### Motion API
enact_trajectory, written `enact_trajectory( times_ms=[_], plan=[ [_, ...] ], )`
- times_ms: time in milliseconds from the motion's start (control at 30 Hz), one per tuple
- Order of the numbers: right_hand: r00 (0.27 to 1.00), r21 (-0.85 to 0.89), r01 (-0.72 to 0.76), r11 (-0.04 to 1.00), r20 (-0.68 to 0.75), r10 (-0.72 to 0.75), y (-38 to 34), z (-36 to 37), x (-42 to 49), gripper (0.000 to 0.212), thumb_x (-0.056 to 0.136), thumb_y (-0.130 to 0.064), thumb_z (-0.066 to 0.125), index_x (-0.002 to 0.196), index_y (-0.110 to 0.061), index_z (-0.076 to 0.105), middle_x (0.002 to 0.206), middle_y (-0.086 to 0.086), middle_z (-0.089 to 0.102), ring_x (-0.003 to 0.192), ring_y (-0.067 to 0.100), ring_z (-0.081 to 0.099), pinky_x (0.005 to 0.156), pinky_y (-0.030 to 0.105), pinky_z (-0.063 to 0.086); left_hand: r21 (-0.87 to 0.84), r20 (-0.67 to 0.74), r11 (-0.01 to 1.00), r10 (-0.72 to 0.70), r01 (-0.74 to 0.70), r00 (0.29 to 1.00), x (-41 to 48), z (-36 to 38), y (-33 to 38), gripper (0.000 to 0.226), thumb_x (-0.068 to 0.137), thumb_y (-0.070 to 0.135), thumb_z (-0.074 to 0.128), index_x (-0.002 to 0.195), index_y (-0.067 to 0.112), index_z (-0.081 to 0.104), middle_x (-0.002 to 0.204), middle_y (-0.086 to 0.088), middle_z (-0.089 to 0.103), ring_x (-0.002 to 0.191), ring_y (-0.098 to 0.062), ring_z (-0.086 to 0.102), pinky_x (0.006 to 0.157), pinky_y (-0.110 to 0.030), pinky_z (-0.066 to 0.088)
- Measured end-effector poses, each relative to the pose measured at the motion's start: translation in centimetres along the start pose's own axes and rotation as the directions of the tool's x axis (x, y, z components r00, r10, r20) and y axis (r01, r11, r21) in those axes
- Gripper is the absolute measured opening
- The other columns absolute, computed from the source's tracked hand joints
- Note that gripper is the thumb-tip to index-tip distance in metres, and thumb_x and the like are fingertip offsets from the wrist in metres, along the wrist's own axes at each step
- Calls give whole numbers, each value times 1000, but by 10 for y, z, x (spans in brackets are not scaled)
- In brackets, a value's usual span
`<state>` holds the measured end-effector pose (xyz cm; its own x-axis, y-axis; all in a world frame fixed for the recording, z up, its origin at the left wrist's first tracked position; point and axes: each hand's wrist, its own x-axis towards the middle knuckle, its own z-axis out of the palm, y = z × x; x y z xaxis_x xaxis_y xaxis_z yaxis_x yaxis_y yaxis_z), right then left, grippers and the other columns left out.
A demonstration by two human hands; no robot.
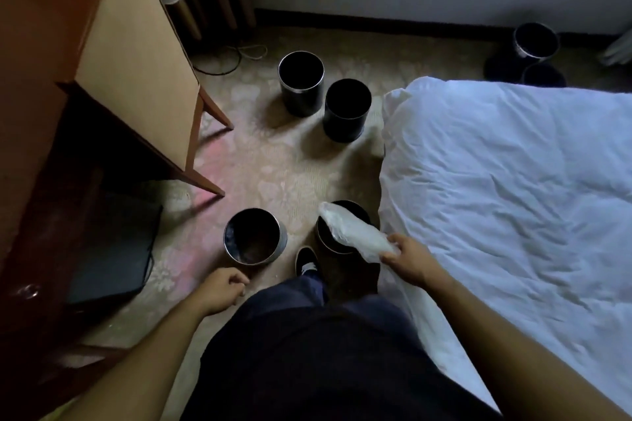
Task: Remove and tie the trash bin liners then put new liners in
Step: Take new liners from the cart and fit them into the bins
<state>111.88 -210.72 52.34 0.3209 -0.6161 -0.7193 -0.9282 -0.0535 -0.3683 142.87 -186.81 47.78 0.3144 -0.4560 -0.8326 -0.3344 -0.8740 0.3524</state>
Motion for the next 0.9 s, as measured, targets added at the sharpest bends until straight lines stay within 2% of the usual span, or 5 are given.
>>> enact_trajectory(
  times_ms=[200,367,600,800,900],
  plan=[
    [978,-75,-208,975,-29,206,7,-60,40,52,92,-31,64,140,-16,53,134,13,64,121,31,59,97,34,46,-6,-47,994,108,-109,993,60,-71,111,18,93,10,60,94,25,70,88,3,73,77,-11,68,71,-25,51],
    [980,-104,-198,975,-18,197,-10,-119,89,49,92,-29,64,138,-12,55,131,12,64,122,32,58,95,34,46,-47,-120,981,181,-187,976,99,-107,182,17,91,15,60,96,28,71,83,5,72,80,-10,69,72,-26,53],
    [981,-336,144,931,171,-90,-76,-183,208,47,95,-28,62,137,-11,55,126,13,66,117,31,61,85,30,43,-303,-206,953,-65,-1,976,120,-84,200,18,93,12,58,95,24,71,86,4,72,83,-13,68,77,-28,52],
    [836,-467,476,745,502,-220,-153,-187,278,51,91,-29,65,139,-13,55,135,14,62,123,32,58,98,32,44,-664,-183,718,-427,209,886,81,23,190,25,92,4,58,78,24,65,74,2,67,66,-15,62,77,-34,55],
    [747,-477,598,645,624,-230,-172,-165,283,51,92,-29,67,140,-14,57,136,14,61,125,33,57,100,31,43,-777,-128,581,-522,242,844,56,84,212,21,95,4,58,83,20,66,84,-2,67,78,-19,62,73,-27,54]
  ],
)
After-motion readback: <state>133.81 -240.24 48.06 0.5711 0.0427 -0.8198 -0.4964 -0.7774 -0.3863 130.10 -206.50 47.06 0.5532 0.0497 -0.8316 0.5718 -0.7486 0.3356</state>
